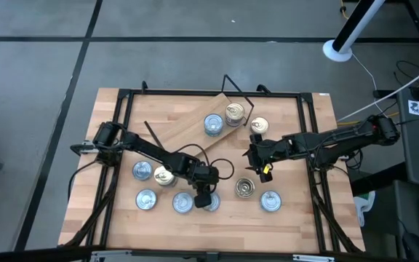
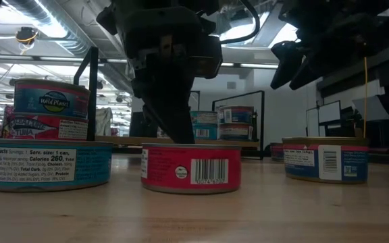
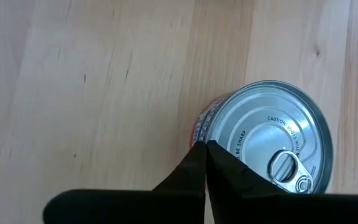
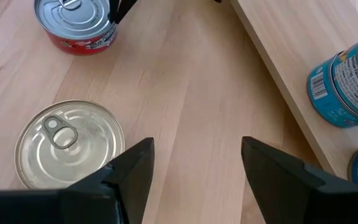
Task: Stack canned seafood by type on shelf
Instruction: Put the red tuna can on the shelf
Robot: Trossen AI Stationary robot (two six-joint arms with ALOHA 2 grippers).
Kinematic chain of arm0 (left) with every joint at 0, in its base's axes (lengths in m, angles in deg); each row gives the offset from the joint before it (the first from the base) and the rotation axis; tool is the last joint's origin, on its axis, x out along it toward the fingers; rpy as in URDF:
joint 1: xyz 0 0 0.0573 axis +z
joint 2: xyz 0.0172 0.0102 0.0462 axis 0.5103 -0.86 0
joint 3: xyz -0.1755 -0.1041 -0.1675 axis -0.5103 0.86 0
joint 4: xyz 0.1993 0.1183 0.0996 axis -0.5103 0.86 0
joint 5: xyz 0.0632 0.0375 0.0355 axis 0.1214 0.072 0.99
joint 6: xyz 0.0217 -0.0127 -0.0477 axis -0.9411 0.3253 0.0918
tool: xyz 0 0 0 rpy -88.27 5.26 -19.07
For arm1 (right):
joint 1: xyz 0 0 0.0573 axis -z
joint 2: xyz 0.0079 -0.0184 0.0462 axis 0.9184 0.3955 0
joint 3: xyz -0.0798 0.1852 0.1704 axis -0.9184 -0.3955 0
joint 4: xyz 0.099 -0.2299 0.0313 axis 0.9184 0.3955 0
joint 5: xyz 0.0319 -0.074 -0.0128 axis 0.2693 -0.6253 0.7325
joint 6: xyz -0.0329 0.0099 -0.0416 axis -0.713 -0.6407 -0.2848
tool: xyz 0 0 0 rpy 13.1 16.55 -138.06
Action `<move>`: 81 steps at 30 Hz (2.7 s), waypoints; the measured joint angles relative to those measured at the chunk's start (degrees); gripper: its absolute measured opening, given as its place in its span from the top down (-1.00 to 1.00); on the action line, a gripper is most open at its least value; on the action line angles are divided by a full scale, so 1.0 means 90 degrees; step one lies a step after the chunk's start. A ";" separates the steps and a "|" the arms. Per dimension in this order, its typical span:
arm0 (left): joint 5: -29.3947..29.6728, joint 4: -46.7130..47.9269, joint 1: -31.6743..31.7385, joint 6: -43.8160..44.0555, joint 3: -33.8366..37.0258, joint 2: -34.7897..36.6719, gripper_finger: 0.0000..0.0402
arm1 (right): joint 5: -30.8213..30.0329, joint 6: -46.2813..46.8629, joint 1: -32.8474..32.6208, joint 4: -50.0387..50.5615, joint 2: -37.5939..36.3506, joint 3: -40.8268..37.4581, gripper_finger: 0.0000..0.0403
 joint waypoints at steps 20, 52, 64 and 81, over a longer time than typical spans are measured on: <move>0.0213 -0.0001 0.0425 -0.0314 0.0034 0.0317 1.00 | 0.0000 -0.0001 0.0000 0.0010 0.0002 0.0007 -0.20; 0.0989 0.0999 0.0811 -0.0747 0.0010 0.1225 1.00 | 0.0000 -0.0002 0.0000 0.0018 0.0002 0.0007 -0.20; 0.1093 0.1661 0.1539 -0.0976 0.0010 0.1954 1.00 | 0.0002 -0.0002 0.0000 0.0012 0.0002 0.0007 -0.20; 0.1090 0.2092 0.2980 -0.1787 0.0005 0.2117 1.00 | 0.0000 0.0000 0.0000 0.0025 0.0002 0.0005 -0.20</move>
